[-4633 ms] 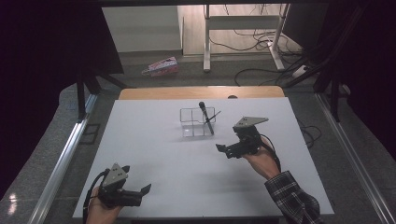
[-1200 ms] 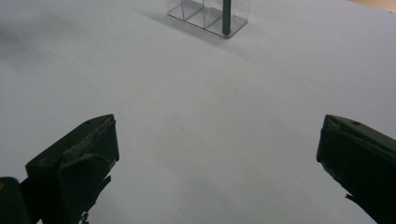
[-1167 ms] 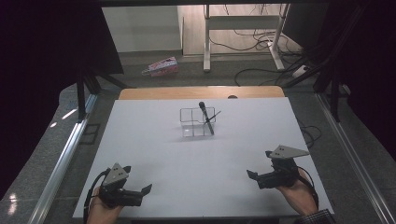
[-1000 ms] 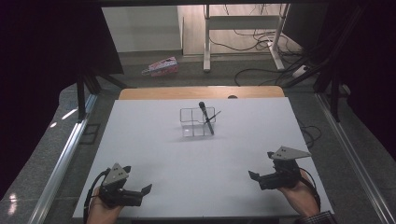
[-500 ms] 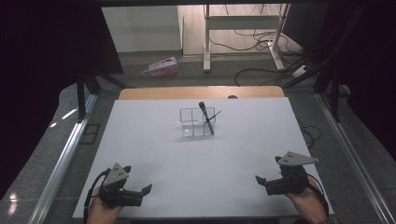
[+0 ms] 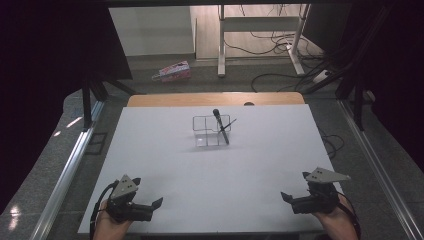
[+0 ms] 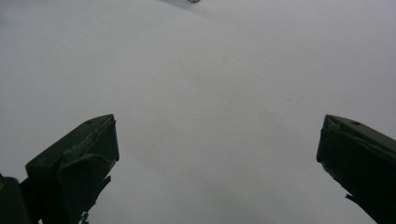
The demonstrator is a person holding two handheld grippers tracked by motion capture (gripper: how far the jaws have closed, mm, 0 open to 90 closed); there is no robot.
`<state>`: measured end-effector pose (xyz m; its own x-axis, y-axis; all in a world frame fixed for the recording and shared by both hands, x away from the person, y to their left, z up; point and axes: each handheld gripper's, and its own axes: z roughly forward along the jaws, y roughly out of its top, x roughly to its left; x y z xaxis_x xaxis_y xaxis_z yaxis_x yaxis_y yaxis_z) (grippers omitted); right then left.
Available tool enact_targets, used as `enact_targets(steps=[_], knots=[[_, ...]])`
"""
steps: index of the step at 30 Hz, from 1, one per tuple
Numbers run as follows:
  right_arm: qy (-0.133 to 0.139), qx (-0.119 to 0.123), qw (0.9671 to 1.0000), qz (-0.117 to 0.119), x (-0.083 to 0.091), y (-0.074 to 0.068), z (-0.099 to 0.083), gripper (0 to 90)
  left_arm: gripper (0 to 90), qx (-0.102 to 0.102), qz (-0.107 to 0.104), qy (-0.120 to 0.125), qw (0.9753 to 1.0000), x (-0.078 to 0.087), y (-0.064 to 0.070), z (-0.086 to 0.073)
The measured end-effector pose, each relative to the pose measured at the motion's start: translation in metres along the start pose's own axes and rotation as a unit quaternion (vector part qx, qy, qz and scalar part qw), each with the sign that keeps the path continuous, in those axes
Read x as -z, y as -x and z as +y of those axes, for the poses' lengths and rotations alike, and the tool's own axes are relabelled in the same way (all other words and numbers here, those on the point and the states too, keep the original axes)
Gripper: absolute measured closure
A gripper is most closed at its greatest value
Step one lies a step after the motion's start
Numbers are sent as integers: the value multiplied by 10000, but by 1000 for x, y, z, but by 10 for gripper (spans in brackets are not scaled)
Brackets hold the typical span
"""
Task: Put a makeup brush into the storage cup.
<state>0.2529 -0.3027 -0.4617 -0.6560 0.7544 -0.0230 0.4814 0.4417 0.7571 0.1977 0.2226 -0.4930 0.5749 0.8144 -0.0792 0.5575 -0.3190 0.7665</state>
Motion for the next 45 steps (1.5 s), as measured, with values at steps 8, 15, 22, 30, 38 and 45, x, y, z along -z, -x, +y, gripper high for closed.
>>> enact_targets(steps=[8, 15, 22, 30, 38, 45], knots=[[-42, -43, 10000, -78, 6, 2, -7, 0, 0, -3, 2, 0, 10000, 0, 0, 0], [-66, -57, 9998, -167, 11, 4, -11, 0, 0, -6, 4, -3, 10000, 0, 0, 0], [-108, -100, 9996, -241, 15, 5, -15, 0, 0, -10, 6, -5, 10000, -1, 0, 0], [-179, -209, 9990, -345, 20, 9, -21, 0, 0, -23, 9, -17, 10000, -1, 0, 1], [-200, -302, 9984, -430, 24, 11, -25, 0, 0, -25, 15, -23, 10000, -1, 0, 1], [-263, -307, 9981, -459, 23, 11, -26, 0, 0, -24, 38, -32, 10000, -2, 0, 1]])
